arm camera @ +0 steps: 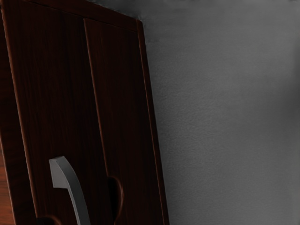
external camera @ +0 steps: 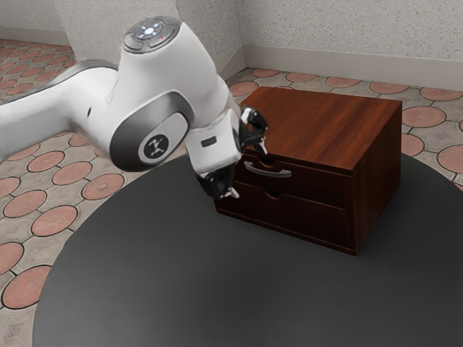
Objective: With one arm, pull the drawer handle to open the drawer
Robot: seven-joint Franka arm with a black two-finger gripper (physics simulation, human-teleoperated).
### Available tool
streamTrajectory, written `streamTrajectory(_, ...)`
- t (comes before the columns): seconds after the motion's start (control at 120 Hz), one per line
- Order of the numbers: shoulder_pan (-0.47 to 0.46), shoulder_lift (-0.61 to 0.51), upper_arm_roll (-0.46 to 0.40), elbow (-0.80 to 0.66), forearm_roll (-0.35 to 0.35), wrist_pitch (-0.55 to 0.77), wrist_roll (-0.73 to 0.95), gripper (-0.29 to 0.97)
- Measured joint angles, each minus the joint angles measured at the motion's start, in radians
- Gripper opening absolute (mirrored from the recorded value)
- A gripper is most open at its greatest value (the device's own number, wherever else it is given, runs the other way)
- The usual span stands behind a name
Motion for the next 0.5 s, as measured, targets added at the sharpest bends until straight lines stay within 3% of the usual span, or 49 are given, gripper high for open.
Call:
streamTrajectory(0.242,-0.005,0.066,0.015,0.025,-0.006,-0.001,0.023,0.68)
streamTrajectory(0.5,0.086,0.146,0.021,0.080,-0.002,0.008,0.045,0.68)
